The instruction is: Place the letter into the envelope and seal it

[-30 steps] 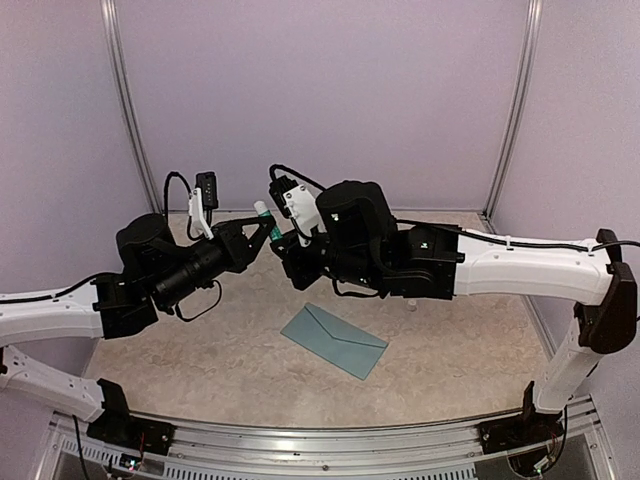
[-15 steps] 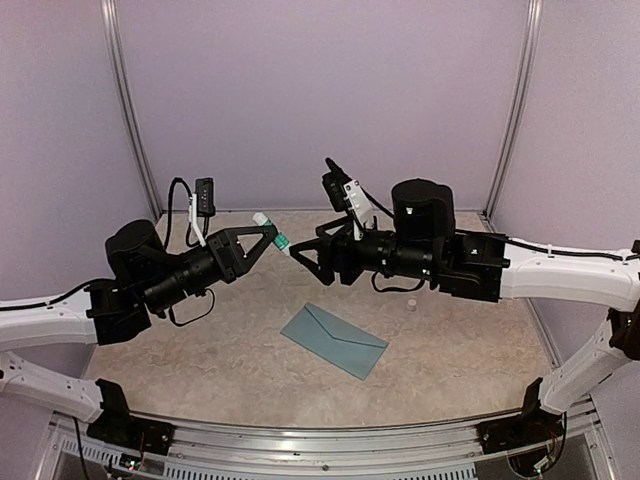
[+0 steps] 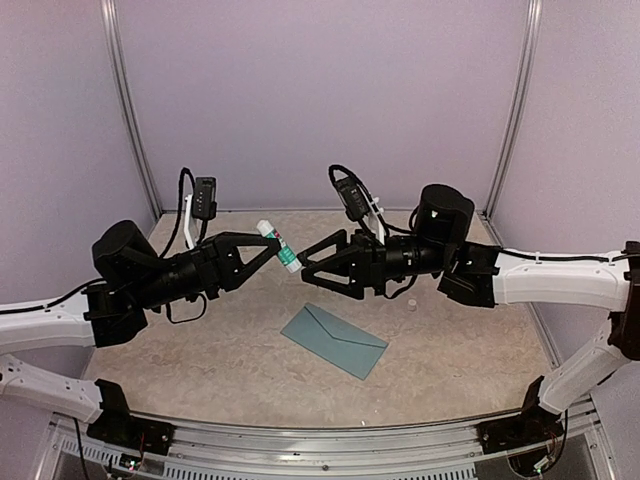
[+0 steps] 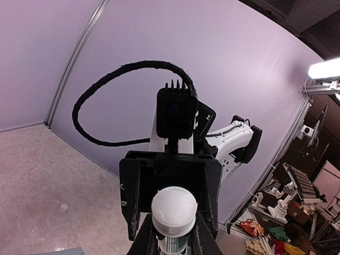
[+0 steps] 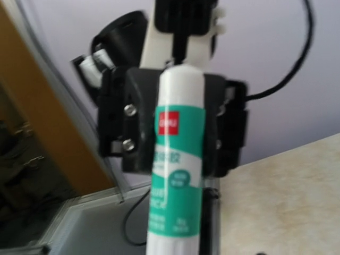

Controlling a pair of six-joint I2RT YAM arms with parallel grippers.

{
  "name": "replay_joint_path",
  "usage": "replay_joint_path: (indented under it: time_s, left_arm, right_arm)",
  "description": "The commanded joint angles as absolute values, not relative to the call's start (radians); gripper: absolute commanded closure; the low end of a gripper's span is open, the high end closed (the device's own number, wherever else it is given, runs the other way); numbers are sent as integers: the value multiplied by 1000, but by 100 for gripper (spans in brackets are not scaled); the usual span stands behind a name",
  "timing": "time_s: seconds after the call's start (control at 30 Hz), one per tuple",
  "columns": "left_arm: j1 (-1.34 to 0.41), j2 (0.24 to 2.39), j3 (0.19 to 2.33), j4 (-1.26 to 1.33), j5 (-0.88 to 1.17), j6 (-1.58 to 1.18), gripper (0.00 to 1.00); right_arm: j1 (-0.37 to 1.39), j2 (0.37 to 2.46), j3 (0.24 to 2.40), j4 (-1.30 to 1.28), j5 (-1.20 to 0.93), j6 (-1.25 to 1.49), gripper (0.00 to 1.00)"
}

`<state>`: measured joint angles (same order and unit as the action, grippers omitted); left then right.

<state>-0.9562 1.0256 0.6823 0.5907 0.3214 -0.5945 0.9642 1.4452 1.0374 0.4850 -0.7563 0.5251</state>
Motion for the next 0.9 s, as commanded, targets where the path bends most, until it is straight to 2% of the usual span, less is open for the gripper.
replay_joint_path:
  time_s: [0.0, 0.13, 0.37, 0.6, 0.87]
  left_arm:
    - [-962, 1034, 704, 631, 386, -568, 100]
    - [-965, 1041, 708, 630, 390, -566, 100]
    - [-966, 1051, 710, 630, 394, -563, 100]
    - [-966, 1053, 710, 627, 390, -565, 100]
    - [-966, 1046, 709, 627, 384, -563, 100]
  right_arm:
    - [965, 1477, 1074, 552, -883, 572, 40]
    - [964, 1492, 1081, 544, -886, 575, 47]
    - [965, 1500, 1093, 545, -878, 577, 50]
    - [964, 1509, 1095, 528, -876, 574, 63]
    - [965, 1511, 1093, 502, -874, 559, 61]
